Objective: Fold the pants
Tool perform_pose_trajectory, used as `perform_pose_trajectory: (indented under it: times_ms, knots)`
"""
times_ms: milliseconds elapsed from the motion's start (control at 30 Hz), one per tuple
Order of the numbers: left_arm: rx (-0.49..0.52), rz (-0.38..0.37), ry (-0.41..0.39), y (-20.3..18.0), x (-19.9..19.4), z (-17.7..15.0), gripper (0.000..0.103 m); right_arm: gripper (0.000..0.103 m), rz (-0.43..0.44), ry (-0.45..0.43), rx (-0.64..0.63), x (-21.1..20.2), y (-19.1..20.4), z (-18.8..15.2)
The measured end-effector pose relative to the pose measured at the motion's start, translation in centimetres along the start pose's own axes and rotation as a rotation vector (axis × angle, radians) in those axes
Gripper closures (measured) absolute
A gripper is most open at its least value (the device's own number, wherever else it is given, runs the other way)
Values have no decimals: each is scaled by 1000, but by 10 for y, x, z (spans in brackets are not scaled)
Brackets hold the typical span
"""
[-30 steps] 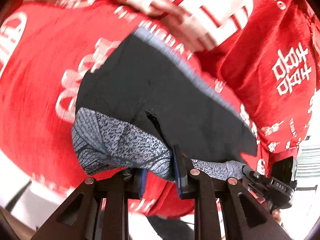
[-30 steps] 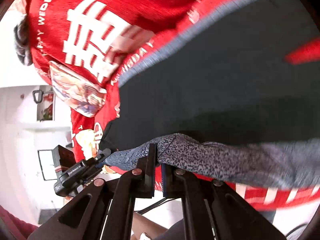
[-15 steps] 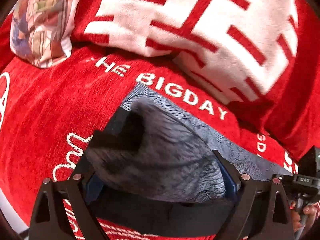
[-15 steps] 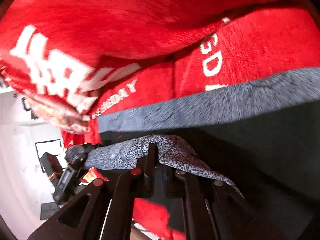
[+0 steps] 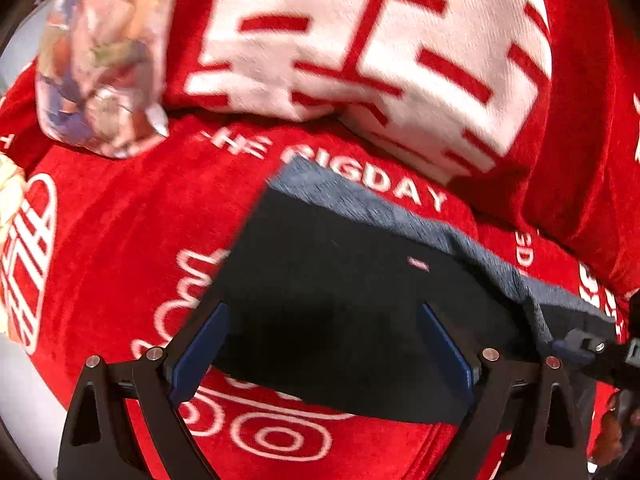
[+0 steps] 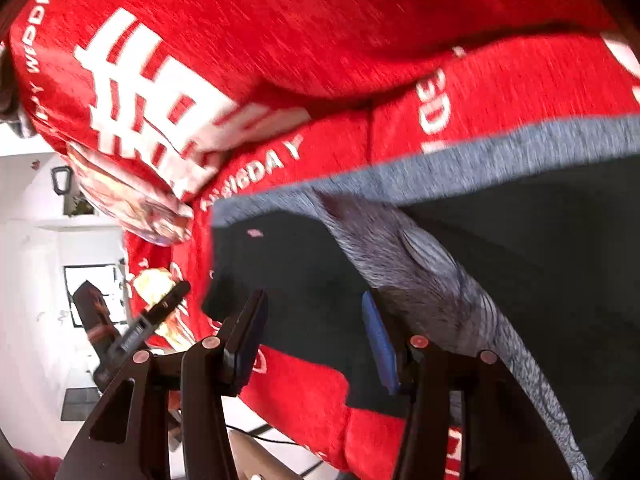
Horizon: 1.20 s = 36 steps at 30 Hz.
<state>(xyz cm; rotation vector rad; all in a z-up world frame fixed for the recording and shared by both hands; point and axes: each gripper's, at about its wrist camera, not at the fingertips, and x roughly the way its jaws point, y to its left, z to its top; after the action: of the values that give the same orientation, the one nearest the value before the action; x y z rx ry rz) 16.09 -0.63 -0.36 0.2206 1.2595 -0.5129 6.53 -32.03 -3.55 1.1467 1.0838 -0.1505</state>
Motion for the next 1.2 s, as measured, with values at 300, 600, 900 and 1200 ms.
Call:
perform_pose_trajectory:
  times_ms: [300,600,900,1200]
  knots:
    - [149,68,89,-53,18,-37,8,53,-47,-32,45,-26,-29,-15]
    - [195,141,114,-101,-2,-76,8,50,-79,-15,-22,-96,-62,-66]
    - [334,25,175,-203,-12,-109,8,50,-128,-93,153,-176,-151,-120]
    - [474,-227,367,-296,11,-163,8,50,-243,-258,413,-239,-220,-215]
